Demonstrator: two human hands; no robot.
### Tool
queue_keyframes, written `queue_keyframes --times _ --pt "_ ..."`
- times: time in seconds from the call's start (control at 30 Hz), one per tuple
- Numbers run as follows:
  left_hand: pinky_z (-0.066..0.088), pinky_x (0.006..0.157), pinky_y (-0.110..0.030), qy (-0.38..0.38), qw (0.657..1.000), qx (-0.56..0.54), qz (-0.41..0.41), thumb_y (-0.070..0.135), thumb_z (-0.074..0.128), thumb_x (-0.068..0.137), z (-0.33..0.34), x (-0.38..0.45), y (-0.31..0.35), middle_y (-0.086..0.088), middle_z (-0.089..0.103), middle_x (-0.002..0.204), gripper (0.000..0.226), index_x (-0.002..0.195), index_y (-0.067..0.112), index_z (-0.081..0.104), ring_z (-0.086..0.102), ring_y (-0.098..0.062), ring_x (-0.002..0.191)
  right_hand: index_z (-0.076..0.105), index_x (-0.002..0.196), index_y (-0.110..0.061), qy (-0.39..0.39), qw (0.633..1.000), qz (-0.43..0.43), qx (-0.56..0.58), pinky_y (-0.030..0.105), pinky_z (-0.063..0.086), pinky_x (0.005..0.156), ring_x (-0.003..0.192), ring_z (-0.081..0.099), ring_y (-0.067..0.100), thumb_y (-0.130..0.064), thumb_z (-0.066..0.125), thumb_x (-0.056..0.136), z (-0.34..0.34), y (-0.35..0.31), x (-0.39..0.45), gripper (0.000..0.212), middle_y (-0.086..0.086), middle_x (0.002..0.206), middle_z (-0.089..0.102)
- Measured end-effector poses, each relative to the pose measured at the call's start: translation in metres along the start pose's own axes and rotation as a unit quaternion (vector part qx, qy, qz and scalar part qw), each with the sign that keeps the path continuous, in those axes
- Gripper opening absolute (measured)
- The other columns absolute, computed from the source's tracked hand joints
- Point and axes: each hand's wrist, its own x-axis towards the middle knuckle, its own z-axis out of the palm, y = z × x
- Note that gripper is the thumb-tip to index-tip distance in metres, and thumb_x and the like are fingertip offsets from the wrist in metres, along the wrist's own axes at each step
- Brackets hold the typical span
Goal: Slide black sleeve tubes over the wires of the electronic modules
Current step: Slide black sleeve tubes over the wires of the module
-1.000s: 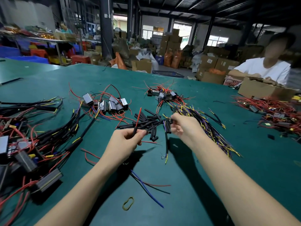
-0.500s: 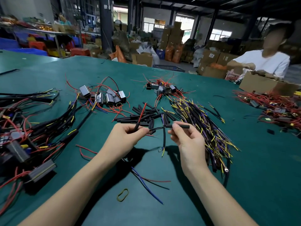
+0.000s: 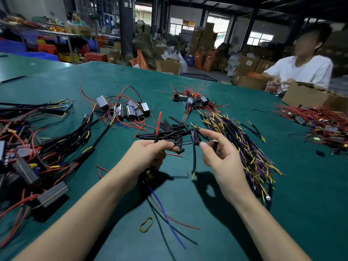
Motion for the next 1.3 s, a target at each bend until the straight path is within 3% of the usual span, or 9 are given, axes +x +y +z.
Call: queue_keyframes --times 0.13,0.3,0.47,0.6,0.73,0.9,1.07,1.17,1.3 --pt "0.021 0.039 -0.016 -0.027 0.999 0.007 -0.018 0.023 0.064 0.085 0.001 -0.002 0.002 0.009 0.023 0.048 0.021 0.072 0.014 0.078 0.020 -0.009 0.041 0.071 0.101 -0.022 -0.039 0.998 -0.030 -0.026 0.015 0.038 0.064 0.065 0.044 0.007 -0.004 0.063 0.088 -0.004 -0.003 -0.002 0.023 -0.010 0.072 0.052" --pt "0.020 0.039 -0.017 -0.045 0.998 0.020 -0.033 0.024 0.064 0.085 -0.001 -0.005 0.003 0.008 0.022 0.049 0.020 0.075 0.015 0.078 0.019 -0.010 0.042 0.073 0.087 -0.020 -0.026 0.993 -0.076 -0.088 0.021 0.041 0.065 0.068 0.052 0.012 -0.002 0.069 0.083 -0.008 -0.004 -0.003 0.019 -0.001 0.077 0.064" --pt "0.019 0.040 -0.018 -0.056 0.997 0.025 -0.045 0.025 0.064 0.085 -0.001 -0.006 0.003 0.008 0.021 0.050 0.020 0.077 0.013 0.078 0.019 -0.010 0.043 0.074 0.081 -0.021 -0.011 0.987 -0.106 -0.119 0.016 0.038 0.063 0.064 0.052 0.015 -0.005 0.072 0.080 -0.014 -0.005 -0.001 0.016 -0.003 0.074 0.066" --pt "0.022 0.040 -0.016 -0.069 0.997 0.018 -0.042 0.025 0.065 0.084 0.001 -0.005 0.003 0.009 0.024 0.048 0.019 0.076 0.015 0.078 0.022 -0.009 0.042 0.072 0.075 -0.022 0.007 0.999 -0.030 -0.023 0.011 0.042 0.065 0.062 0.053 0.001 -0.006 0.069 0.083 -0.011 -0.004 0.001 0.018 -0.010 0.067 0.067" --pt "0.024 0.040 -0.015 -0.065 0.998 0.002 -0.027 0.023 0.064 0.084 0.004 -0.005 0.003 0.010 0.026 0.047 0.019 0.073 0.015 0.078 0.023 -0.007 0.039 0.072 0.078 -0.018 -0.008 0.996 0.052 0.067 0.018 0.035 0.059 0.058 0.038 0.007 -0.023 0.068 0.078 -0.008 -0.003 0.002 0.007 -0.005 0.069 0.059" --pt "0.019 0.040 -0.016 -0.028 0.999 -0.004 -0.024 0.021 0.063 0.087 0.002 -0.004 0.003 0.011 0.025 0.046 0.023 0.071 0.016 0.078 0.021 -0.006 0.038 0.068 0.092 -0.004 0.070 0.958 0.126 0.249 0.018 0.039 0.062 0.067 0.050 0.010 -0.023 0.042 0.099 -0.018 -0.010 0.011 0.033 0.000 0.074 0.066" --pt "0.020 0.041 -0.016 -0.027 0.999 0.000 -0.022 0.022 0.064 0.086 0.005 -0.005 0.001 0.010 0.027 0.047 0.021 0.073 0.014 0.078 0.022 -0.006 0.039 0.071 0.094 -0.019 0.057 0.986 0.124 0.095 0.024 0.033 0.068 0.075 0.051 0.003 -0.048 0.029 0.095 -0.017 -0.009 0.008 0.051 -0.005 0.091 0.064" --pt "0.021 0.041 -0.015 -0.030 0.999 0.000 -0.021 0.022 0.064 0.085 0.005 -0.005 -0.001 0.009 0.029 0.047 0.019 0.076 0.013 0.078 0.023 -0.007 0.040 0.069 0.092 -0.014 0.059 0.975 0.121 0.179 0.016 0.034 0.055 0.059 0.045 0.003 -0.045 0.043 0.086 -0.012 -0.010 0.004 0.042 -0.001 0.080 0.050" --pt "0.023 0.040 -0.015 -0.033 0.999 0.005 -0.017 0.023 0.065 0.085 0.006 -0.005 -0.001 0.010 0.030 0.047 0.019 0.076 0.013 0.078 0.024 -0.007 0.040 0.063 0.084 -0.006 0.070 0.958 0.120 0.251 0.015 0.044 0.054 0.057 0.053 0.008 -0.034 0.048 0.087 -0.010 -0.011 0.002 0.032 -0.001 0.068 0.060"
